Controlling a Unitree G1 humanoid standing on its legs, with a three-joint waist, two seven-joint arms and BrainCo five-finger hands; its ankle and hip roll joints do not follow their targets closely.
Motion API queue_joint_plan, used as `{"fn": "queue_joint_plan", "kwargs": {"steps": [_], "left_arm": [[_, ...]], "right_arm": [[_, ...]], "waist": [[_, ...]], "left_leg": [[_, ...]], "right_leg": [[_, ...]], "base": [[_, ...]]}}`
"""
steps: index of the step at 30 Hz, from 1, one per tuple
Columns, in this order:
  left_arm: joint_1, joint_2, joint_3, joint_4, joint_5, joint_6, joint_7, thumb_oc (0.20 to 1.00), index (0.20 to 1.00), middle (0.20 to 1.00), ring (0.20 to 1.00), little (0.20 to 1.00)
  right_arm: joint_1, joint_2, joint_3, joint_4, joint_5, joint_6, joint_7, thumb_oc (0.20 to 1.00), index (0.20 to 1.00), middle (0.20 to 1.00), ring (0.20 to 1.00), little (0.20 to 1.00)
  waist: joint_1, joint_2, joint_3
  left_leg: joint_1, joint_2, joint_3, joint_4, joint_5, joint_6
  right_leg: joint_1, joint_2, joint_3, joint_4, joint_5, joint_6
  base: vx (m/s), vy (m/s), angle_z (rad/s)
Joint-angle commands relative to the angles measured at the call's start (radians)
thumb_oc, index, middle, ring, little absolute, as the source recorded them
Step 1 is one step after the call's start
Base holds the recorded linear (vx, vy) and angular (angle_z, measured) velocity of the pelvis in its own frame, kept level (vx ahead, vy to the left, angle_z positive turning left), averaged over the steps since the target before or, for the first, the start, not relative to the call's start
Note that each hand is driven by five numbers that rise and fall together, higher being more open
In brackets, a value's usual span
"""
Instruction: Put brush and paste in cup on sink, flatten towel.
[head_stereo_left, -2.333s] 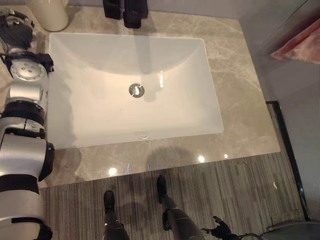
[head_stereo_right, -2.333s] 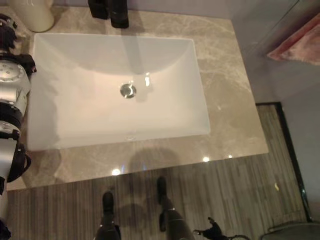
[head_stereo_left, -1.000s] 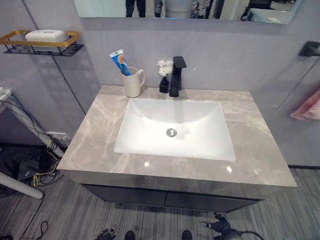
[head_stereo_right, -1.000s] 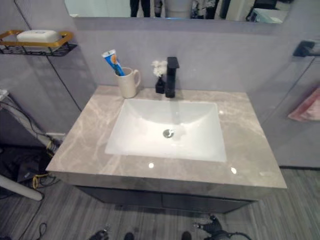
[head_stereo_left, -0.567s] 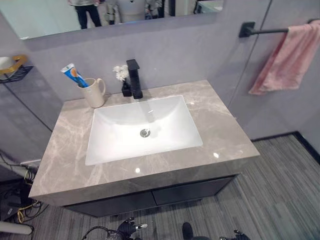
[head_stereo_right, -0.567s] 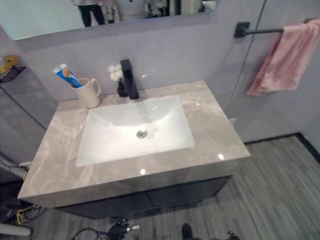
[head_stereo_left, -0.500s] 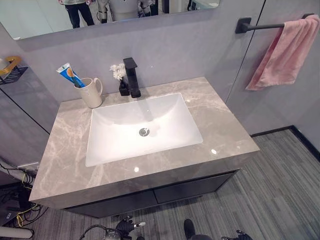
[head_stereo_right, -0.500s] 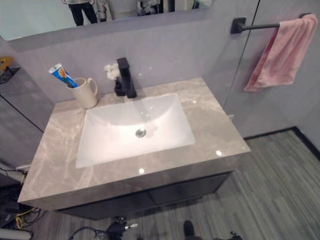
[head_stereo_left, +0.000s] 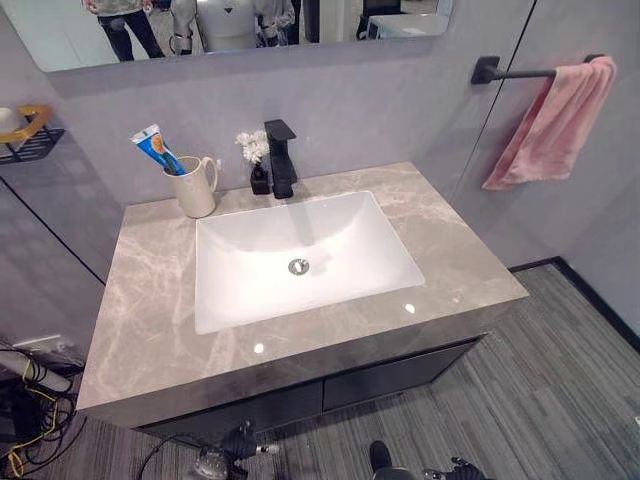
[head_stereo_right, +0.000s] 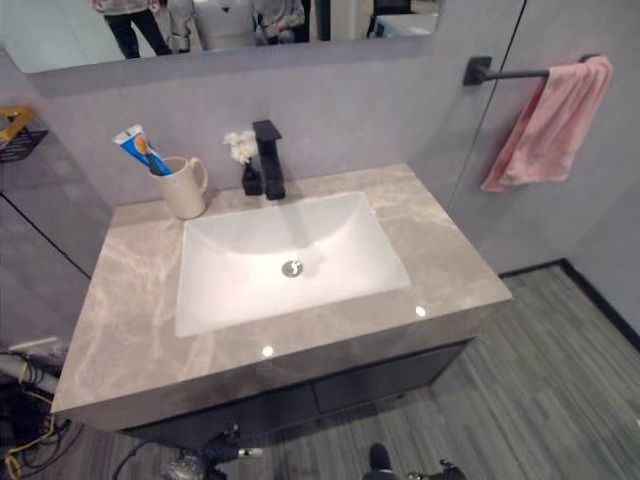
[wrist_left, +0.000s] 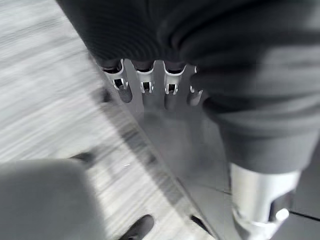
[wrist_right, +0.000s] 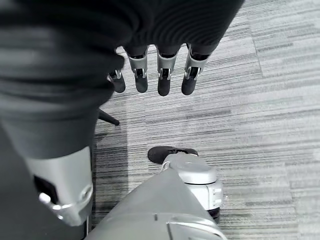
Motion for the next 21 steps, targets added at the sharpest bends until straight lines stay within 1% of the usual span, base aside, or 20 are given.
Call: {"fn": "queue_joint_plan", "kwargs": {"steps": [1,2,3,4,5,6,7,8,9,10,11,13,14,16,17,18,21], "left_arm": [[-0.002,0.020,0.034,-0.054,0.064,-0.033,-0.020,1.000,1.000,1.000,1.000,1.000],[-0.002,0.020,0.034,-0.054,0.064,-0.033,-0.020,1.000,1.000,1.000,1.000,1.000],[-0.008,0.023,0.033,-0.043,0.083,-0.032,-0.014,1.000,1.000,1.000,1.000,1.000],[-0.012,0.021,0.033,-0.028,0.095,-0.033,-0.007,1.000,1.000,1.000,1.000,1.000],[-0.018,0.015,0.025,-0.010,0.113,-0.035,-0.001,1.000,1.000,1.000,1.000,1.000],[-0.018,0.015,0.025,-0.009,0.113,-0.035,0.000,1.000,1.000,1.000,1.000,1.000],[-0.033,0.003,0.026,0.023,0.111,-0.032,0.013,1.000,1.000,1.000,1.000,1.000],[-0.041,-0.006,0.020,0.036,0.107,-0.030,0.016,1.000,1.000,1.000,1.000,1.000],[-0.042,-0.009,0.013,0.041,0.105,-0.026,0.013,1.000,1.000,1.000,1.000,1.000],[-0.037,-0.011,0.016,0.040,0.104,-0.026,0.011,1.000,1.000,1.000,1.000,1.000],[-0.031,-0.012,0.017,0.031,0.097,-0.023,0.012,1.000,1.000,1.000,1.000,1.000],[-0.022,-0.014,0.022,0.018,0.083,-0.019,0.008,1.000,1.000,1.000,1.000,1.000],[-0.015,-0.015,0.031,0.018,0.075,-0.019,0.012,1.000,1.000,1.000,1.000,1.000],[-0.004,-0.023,0.044,0.020,0.063,-0.018,0.015,1.000,1.000,1.000,1.000,1.000],[-0.007,-0.027,0.045,0.026,0.059,-0.017,0.016,1.000,1.000,1.000,1.000,1.000],[-0.007,-0.034,0.056,0.037,0.057,-0.017,0.017,1.000,1.000,1.000,1.000,1.000],[-0.014,-0.049,0.059,0.046,0.055,-0.024,0.029,1.000,1.000,1.000,1.000,1.000]], "right_arm": [[-0.031,-0.038,-0.012,-0.039,0.130,-0.017,-0.001,1.000,1.000,1.000,1.000,1.000],[-0.031,-0.038,-0.012,-0.039,0.130,-0.017,-0.001,1.000,1.000,1.000,1.000,1.000],[-0.031,-0.033,-0.024,-0.053,0.160,-0.023,-0.007,1.000,1.000,1.000,1.000,1.000],[-0.034,-0.030,-0.022,-0.062,0.165,-0.025,-0.009,1.000,1.000,1.000,1.000,1.000],[-0.035,-0.026,-0.023,-0.069,0.174,-0.025,-0.017,1.000,1.000,1.000,1.000,1.000],[-0.036,-0.025,-0.023,-0.069,0.174,-0.025,-0.017,1.000,1.000,1.000,1.000,1.000],[-0.051,-0.023,-0.011,-0.075,0.166,-0.024,-0.020,1.000,1.000,1.000,1.000,1.000],[-0.057,-0.021,-0.004,-0.076,0.163,-0.025,-0.022,1.000,1.000,1.000,1.000,1.000],[-0.046,-0.022,0.008,-0.074,0.159,-0.027,-0.019,1.000,1.000,1.000,1.000,1.000],[-0.036,-0.026,0.010,-0.071,0.155,-0.029,-0.017,1.000,1.000,1.000,1.000,1.000],[-0.034,-0.029,0.010,-0.066,0.145,-0.027,-0.018,1.000,1.000,1.000,1.000,1.000],[-0.033,-0.033,0.009,-0.056,0.128,-0.023,-0.024,1.000,1.000,1.000,1.000,1.000],[-0.032,-0.032,0.006,-0.049,0.118,-0.022,-0.028,1.000,1.000,1.000,1.000,1.000],[-0.035,-0.031,0.013,-0.048,0.098,-0.019,-0.033,1.000,1.000,1.000,1.000,1.000],[-0.041,-0.031,0.022,-0.050,0.083,-0.017,-0.038,1.000,1.000,1.000,1.000,1.000],[-0.040,-0.032,0.025,-0.049,0.076,-0.017,-0.036,1.000,1.000,1.000,1.000,1.000],[-0.033,-0.054,0.030,-0.067,0.065,-0.024,-0.038,1.000,1.000,1.000,1.000,1.000]], "waist": [[-0.013,0.045,0.035],[-0.013,0.045,0.035],[-0.024,0.037,0.042],[-0.027,0.034,0.044],[-0.029,0.037,0.050],[-0.029,0.033,0.048],[-0.025,0.041,0.061],[-0.016,0.044,0.067],[-0.008,0.049,0.065],[-0.004,0.050,0.058],[0.015,0.052,0.056],[0.038,0.062,0.053],[0.053,0.067,0.049],[0.068,0.068,0.043],[0.071,0.071,0.043],[0.066,0.075,0.040],[0.041,0.091,0.042]], "left_leg": [[-0.003,-0.010,0.009,-0.112,0.069,-0.027],[-0.003,-0.010,0.010,-0.111,0.069,-0.027],[-0.012,-0.010,0.030,-0.110,0.066,-0.024],[-0.014,-0.005,0.045,-0.112,0.064,-0.023],[-0.001,0.011,0.070,-0.117,0.056,-0.023],[-0.004,0.008,0.072,-0.121,0.063,-0.024],[0.011,0.035,0.112,-0.138,0.073,-0.026],[0.013,0.045,0.132,-0.145,0.086,-0.024],[0.016,0.046,0.163,-0.180,0.118,-0.014],[0.022,0.045,0.181,-0.203,0.128,-0.011],[0.023,0.051,0.211,-0.215,0.136,-0.008],[0.027,0.066,0.258,-0.233,0.150,-0.008],[0.023,0.081,0.297,-0.242,0.163,-0.011],[0.016,0.093,0.359,-0.255,0.176,-0.012],[0.019,0.099,0.384,-0.263,0.182,-0.013],[0.023,0.099,0.393,-0.262,0.182,-0.012],[0.028,0.106,0.415,-0.238,0.171,-0.016]], "right_leg": [[-0.039,0.053,0.004,0.016,0.084,0.105],[-0.040,0.053,0.004,0.016,0.084,0.106],[-0.060,0.046,0.019,0.003,0.111,0.118],[-0.073,0.043,0.021,-0.004,0.124,0.124],[-0.081,0.047,0.013,-0.009,0.130,0.128],[-0.086,0.044,0.015,-0.009,0.133,0.129],[-0.125,0.044,-0.071,0.020,0.121,0.114],[-0.138,0.049,-0.146,0.073,0.088,0.099],[-0.107,0.086,-0.191,0.169,0.021,0.073],[-0.090,0.109,-0.200,0.190,-0.009,0.064],[-0.069,0.121,-0.249,0.213,-0.040,0.052],[-0.034,0.121,-0.352,0.231,-0.090,0.035],[-0.007,0.110,-0.430,0.231,-0.113,0.026],[0.027,0.119,-0.484,0.206,-0.129,0.032],[0.015,0.124,-0.481,0.202,-0.131,0.028],[0.012,0.139,-0.456,0.195,-0.135,0.030],[0.004,0.168,-0.394,0.178,-0.133,0.016]], "base": [[-0.09,0.067,0.01],[-0.19,0.135,-0.13],[-0.14,0.100,-0.33],[-0.16,0.141,-0.58],[-0.07,0.069,-0.75],[-0.11,0.099,-0.96],[-0.15,0.133,-0.97],[-0.24,0.252,-1.33],[-0.22,0.223,-1.64],[-0.23,0.181,-1.61],[-0.17,0.083,-1.03],[-0.17,0.058,-0.84],[-0.17,0.025,-1.08],[-0.14,-0.015,-1.04],[-0.02,-0.047,-1.29],[0.08,-0.059,-1.26],[0.07,-0.047,-0.66]]}}
